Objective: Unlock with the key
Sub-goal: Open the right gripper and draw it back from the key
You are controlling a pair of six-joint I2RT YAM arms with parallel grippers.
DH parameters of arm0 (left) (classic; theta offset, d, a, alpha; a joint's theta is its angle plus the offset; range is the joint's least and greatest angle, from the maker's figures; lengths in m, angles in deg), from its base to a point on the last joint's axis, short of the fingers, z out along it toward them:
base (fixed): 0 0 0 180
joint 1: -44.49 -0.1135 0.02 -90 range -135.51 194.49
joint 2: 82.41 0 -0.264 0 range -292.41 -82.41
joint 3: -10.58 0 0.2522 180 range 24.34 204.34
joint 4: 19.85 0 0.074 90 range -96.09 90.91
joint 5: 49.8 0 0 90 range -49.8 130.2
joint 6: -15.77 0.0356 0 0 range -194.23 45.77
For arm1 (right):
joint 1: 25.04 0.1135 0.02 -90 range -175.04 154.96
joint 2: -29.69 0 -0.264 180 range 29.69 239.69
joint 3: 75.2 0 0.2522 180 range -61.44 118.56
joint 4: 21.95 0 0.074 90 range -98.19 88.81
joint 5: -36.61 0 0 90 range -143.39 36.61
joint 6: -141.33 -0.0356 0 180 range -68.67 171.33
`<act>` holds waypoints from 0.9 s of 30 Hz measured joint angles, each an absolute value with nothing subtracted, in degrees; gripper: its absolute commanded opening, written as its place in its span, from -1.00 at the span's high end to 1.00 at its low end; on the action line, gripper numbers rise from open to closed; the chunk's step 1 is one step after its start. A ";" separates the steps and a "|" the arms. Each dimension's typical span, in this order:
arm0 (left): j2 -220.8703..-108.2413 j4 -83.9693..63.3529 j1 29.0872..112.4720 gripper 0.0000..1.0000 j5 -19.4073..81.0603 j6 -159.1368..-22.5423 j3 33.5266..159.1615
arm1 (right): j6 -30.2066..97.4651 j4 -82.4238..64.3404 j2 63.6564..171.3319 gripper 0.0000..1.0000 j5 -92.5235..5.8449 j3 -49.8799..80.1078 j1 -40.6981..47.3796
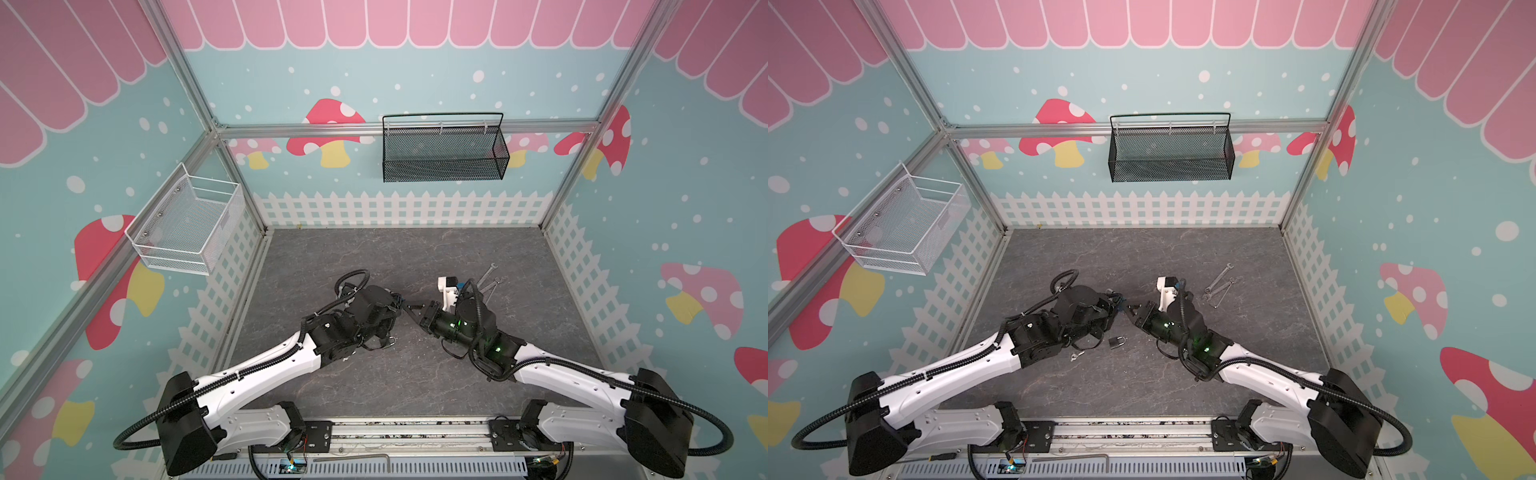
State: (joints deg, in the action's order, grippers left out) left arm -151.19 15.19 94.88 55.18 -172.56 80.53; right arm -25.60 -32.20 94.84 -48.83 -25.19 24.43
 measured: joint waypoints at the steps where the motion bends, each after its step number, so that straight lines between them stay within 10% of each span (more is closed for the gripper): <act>1: -151.08 15.71 94.47 1.00 54.92 -171.59 80.75 | -24.37 -31.44 93.68 -0.07 -49.42 -25.15 24.45; 12: -148.52 25.88 85.53 1.00 50.72 -137.63 87.54 | -9.84 -17.89 79.47 -0.77 -51.96 -25.30 18.49; 27: -142.03 11.15 86.75 1.00 45.59 -89.76 69.62 | 18.07 14.57 94.38 -0.79 -44.49 8.16 14.73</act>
